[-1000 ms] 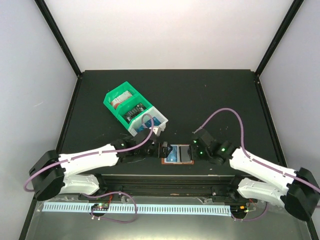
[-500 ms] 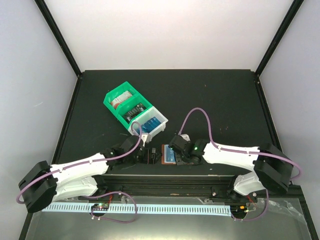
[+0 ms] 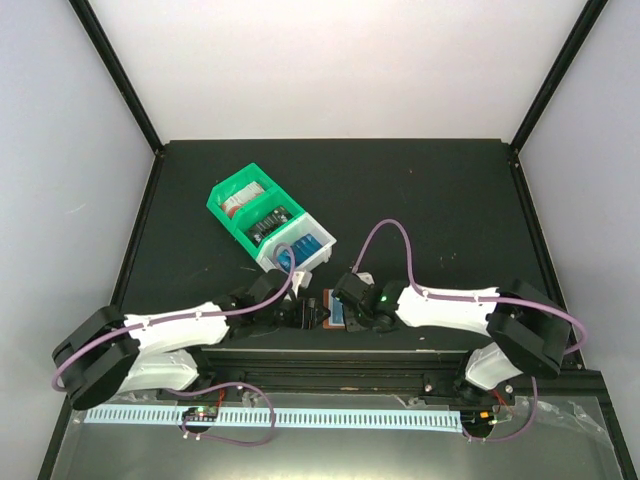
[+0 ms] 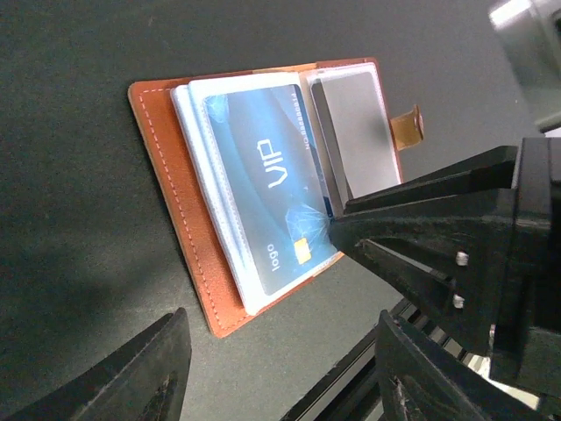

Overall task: Put the credit cards into the card holder
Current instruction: Insert the credit card into the card holder, then turn over the card slot in the card holder.

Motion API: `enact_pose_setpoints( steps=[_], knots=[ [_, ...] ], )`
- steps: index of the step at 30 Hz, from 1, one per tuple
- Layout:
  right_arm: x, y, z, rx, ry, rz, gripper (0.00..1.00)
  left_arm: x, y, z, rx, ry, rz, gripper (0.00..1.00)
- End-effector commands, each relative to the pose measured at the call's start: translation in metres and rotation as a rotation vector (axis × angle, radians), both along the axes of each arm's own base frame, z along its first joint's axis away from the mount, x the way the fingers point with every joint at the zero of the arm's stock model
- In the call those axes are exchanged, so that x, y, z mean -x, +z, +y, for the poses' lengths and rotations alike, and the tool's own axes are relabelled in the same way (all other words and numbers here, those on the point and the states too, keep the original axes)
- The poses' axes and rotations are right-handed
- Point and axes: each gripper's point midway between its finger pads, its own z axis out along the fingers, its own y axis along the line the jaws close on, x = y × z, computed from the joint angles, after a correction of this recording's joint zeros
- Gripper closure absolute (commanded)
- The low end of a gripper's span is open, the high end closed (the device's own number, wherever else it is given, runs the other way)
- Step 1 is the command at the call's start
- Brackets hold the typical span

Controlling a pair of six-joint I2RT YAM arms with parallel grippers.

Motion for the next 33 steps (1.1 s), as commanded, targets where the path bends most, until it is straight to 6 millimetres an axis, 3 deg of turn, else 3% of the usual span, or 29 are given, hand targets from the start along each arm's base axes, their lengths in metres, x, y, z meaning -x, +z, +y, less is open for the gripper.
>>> enact_pose_setpoints(
  steps=[1,5,19,23,33],
  knots=[
    [-0.003,-0.003,0.005,0.004,-0.027,0.0,0.85,-0.007,0.017,-0.016,0.073,-0.012,-0.008,0.43],
    [-0.001,-0.007,0.0,0.022,-0.038,0.007,0.89,-0.008,0.011,-0.02,0.072,-0.01,0.024,0.5],
    [0.006,-0.019,-0.006,0.023,-0.049,0.039,0.9,-0.008,0.0,-0.039,0.109,-0.043,0.093,0.52],
    [0.008,-0.02,-0.007,0.017,-0.05,0.042,0.9,-0.009,-0.001,-0.045,0.122,-0.051,0.101,0.6],
    [0.009,-0.022,-0.009,0.009,-0.052,0.044,0.9,-0.014,-0.018,-0.04,0.045,-0.022,0.117,0.6]
  ],
)
